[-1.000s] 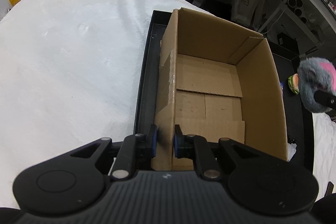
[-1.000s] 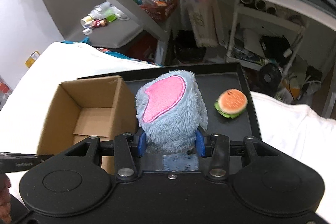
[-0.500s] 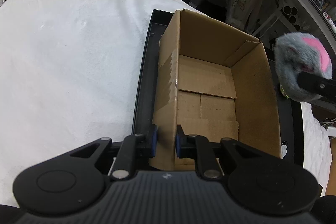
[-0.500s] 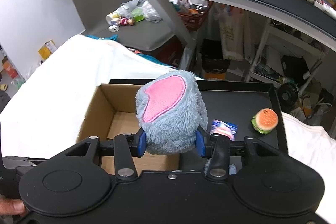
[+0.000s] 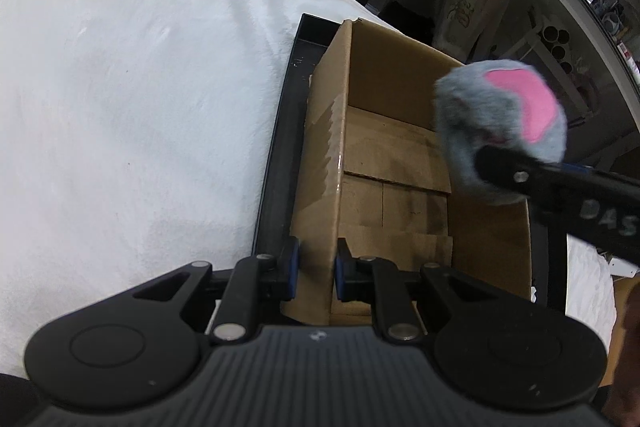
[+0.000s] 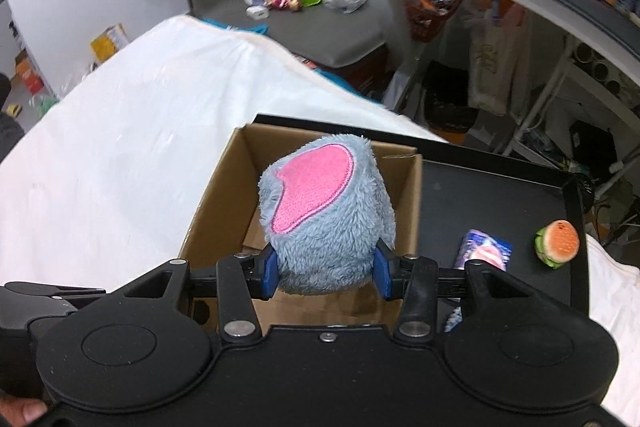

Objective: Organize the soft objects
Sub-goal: 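Carry the grey plush into the cardboard box while the left tool holds the box wall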

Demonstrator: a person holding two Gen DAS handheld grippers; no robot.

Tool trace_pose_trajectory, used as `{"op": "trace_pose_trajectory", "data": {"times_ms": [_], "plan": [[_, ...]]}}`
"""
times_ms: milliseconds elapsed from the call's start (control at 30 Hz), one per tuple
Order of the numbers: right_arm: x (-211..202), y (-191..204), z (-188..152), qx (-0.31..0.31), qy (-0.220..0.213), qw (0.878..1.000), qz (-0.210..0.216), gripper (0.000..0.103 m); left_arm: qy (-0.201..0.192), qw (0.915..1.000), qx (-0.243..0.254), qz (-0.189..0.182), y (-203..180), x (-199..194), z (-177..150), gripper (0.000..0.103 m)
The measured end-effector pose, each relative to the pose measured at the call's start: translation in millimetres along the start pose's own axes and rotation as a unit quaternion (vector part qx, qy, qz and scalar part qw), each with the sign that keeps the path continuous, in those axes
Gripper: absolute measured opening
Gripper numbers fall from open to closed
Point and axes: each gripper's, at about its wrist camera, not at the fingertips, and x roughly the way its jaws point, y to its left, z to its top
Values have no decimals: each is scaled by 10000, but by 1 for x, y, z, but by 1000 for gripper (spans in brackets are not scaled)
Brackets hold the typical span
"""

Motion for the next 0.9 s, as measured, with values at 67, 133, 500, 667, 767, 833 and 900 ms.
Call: {"op": "trace_pose_trajectory", "data": {"times_ms": [67, 133, 500, 667, 767, 833, 900], "plan": [[7, 5, 0, -63, 73, 10000, 7, 44, -2, 10000, -56, -32, 2, 0, 0, 16], [11, 10, -1, -95, 124, 9999, 15, 45, 8, 9999, -148, -77, 5, 0, 0, 16], [31, 22, 4, -95, 265, 9996, 39, 45, 26, 9990, -353, -259, 14, 0, 1, 16], [36, 26, 7, -19, 272, 9994, 216, 48, 51, 9986, -415, -319, 17, 0, 2, 16], [40, 30, 8, -72, 297, 9992, 257, 51, 60, 9986, -404, -321, 17, 0, 2, 17], [40, 30, 9, -59, 301, 9991, 285, 51, 64, 9987, -402, -318, 17, 0, 3, 17], [39, 29, 9, -22, 314, 9990, 326, 51, 72, 9986, -410, -317, 17, -1, 3, 17]]}}
